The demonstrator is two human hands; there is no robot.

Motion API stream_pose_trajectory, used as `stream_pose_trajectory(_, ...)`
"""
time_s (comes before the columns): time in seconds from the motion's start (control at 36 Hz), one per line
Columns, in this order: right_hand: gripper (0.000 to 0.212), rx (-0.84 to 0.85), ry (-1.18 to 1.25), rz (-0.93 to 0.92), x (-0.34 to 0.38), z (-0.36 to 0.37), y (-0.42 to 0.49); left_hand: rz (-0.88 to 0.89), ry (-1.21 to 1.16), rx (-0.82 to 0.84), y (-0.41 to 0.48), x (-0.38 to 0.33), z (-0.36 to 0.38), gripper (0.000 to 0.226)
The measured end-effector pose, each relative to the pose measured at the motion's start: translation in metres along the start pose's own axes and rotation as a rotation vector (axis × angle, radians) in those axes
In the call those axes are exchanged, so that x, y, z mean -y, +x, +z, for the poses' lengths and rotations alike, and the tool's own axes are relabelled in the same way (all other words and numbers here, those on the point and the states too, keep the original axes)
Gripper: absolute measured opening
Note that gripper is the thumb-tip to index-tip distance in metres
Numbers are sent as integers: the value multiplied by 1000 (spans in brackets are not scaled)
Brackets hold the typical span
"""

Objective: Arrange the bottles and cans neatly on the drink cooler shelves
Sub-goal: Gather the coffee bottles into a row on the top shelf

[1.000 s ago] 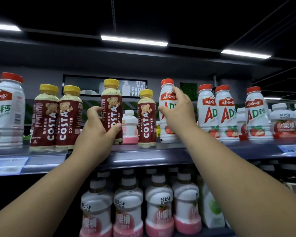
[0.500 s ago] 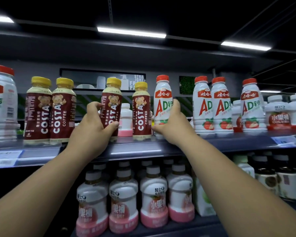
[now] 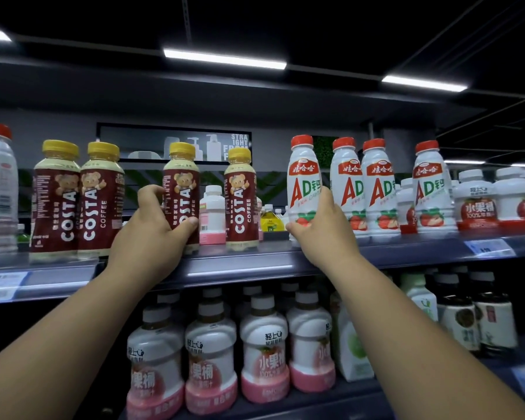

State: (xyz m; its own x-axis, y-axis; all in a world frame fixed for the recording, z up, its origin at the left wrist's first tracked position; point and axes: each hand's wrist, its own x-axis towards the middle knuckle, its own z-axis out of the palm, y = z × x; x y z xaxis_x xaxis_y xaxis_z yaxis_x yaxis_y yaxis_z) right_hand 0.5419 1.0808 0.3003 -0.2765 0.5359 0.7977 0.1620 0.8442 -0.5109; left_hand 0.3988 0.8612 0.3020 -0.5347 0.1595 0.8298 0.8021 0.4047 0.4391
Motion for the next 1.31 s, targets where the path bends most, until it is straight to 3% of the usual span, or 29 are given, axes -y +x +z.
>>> stream_pose_trajectory(0.06, 78, -93, 9, -86, 0, 2, -8, -7, 3, -6, 0, 1, -1, 67)
stream_pose_trajectory(0.14, 57, -301, 58, -405, 13, 3, -28, -18, 13, -20, 1, 0, -2, 69)
stream_pose_trajectory(0.19, 49, -275, 102, -528, 26, 7, -38, -29, 32, -26, 0, 0, -2, 70)
stream_pose_trajectory(0.31, 75, 94, 106, -294, 53, 18, -37, -32, 99, -21, 0, -1, -2, 78)
stream_pose_trajectory(0.36, 85, 199, 72, -203, 62, 24, -30, -27, 120, -22, 0, -2, -2, 83)
stream_pose_trajectory(0.42, 81, 241, 31, -174, 68, 30, -24, -19, 128, -14, 0, -3, -3, 84)
stream_pose_trajectory(0.86, 61, 241, 61, -233, 116, 69, -38, 169, 296, -65, -10, 23, -35, 71)
stream_pose_trajectory(1.14, 64, 223, 27, -214, 132, 87, -45, 321, 453, -161, -11, 55, -48, 65)
stream_pose_trajectory(1.31, 58, 186, 27, -213, 133, 90, -51, 358, 405, -247, -3, 71, -49, 63)
